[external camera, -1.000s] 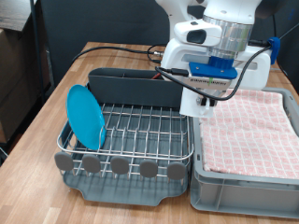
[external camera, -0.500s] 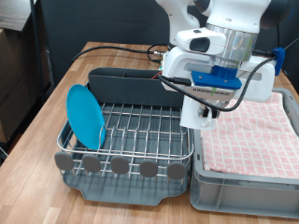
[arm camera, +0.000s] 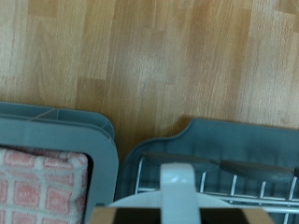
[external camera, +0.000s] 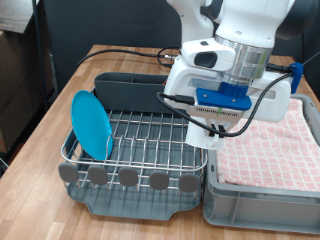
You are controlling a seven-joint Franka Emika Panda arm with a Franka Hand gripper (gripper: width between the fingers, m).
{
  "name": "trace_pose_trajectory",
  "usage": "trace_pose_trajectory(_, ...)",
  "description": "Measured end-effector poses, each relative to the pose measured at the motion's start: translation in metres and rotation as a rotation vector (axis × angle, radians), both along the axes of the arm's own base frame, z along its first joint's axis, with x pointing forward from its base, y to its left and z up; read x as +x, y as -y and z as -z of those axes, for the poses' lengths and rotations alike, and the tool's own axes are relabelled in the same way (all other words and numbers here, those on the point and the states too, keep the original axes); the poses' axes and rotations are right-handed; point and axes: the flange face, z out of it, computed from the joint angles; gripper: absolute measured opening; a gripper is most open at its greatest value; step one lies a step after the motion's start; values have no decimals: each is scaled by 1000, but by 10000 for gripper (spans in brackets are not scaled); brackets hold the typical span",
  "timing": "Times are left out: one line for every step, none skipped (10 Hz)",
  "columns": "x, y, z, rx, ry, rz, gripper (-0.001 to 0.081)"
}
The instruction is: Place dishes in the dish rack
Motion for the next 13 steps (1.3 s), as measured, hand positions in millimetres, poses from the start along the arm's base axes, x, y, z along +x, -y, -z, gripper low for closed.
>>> trace_pose_trajectory(6, 3, 3, 0, -4, 1, 72)
trace_pose_trajectory(12, 7, 8, 3, -5, 4, 72)
trace_pose_trajectory(17, 11, 14, 9, -8, 8, 72)
trace_pose_trajectory(22, 15, 20, 15, -12, 10, 72)
trace_pose_trajectory(26, 17, 26, 23, -16, 11, 72)
trace_pose_trajectory(30, 19, 33, 32, -21, 10, 72)
trace_pose_trajectory(34, 19, 40, 41, -25, 12, 72)
trace_pose_trajectory(37, 19, 47, 51, -31, 12, 72)
trace_pose_trajectory(40, 19, 55, 58, -37, 11, 72)
trace_pose_trajectory(42, 19, 62, 63, -43, 9, 72)
trace_pose_trajectory(45, 19, 68, 66, -48, 6, 72)
trace_pose_trajectory(47, 19, 73, 65, -51, 6, 72)
trace_pose_trajectory(49, 21, 77, 61, -54, 8, 72)
